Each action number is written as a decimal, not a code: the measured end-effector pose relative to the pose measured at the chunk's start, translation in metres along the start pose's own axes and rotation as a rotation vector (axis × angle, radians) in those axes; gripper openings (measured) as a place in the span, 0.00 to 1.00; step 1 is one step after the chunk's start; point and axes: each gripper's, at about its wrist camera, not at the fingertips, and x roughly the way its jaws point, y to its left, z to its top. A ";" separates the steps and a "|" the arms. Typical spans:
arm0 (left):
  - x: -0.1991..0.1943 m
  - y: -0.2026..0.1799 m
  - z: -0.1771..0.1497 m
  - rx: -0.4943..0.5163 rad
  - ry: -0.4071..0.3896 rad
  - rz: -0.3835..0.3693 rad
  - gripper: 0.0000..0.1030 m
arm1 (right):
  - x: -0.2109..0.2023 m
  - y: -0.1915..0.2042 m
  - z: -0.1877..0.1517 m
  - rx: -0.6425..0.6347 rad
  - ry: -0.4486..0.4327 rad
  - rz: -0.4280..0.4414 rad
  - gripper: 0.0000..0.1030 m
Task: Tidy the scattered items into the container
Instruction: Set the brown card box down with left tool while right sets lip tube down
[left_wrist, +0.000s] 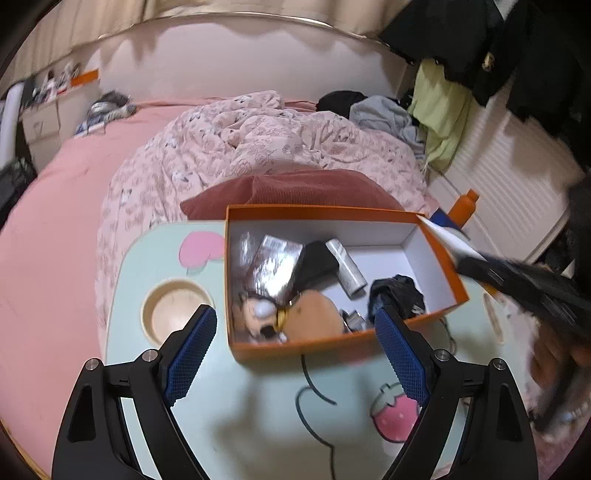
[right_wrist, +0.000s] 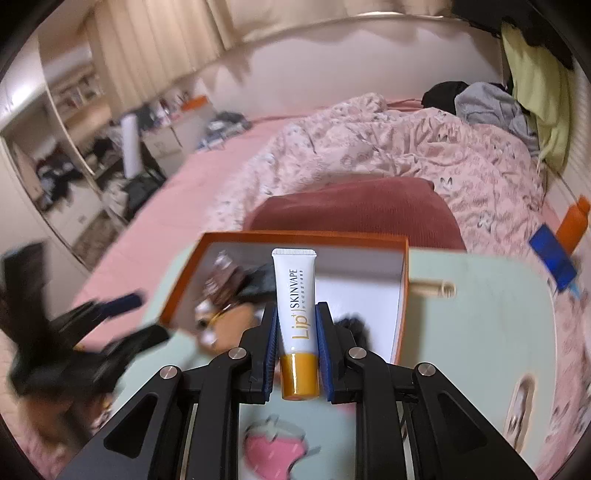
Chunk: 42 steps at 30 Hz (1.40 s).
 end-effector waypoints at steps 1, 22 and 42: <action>0.005 -0.002 0.005 0.020 0.009 0.017 0.85 | -0.007 -0.001 -0.010 0.014 -0.002 0.015 0.19; 0.100 -0.023 0.037 0.179 0.138 0.170 0.47 | 0.034 -0.004 -0.135 0.066 0.077 -0.082 0.19; -0.013 -0.032 0.010 0.084 -0.089 -0.099 0.19 | 0.032 0.001 -0.131 0.078 0.053 -0.093 0.26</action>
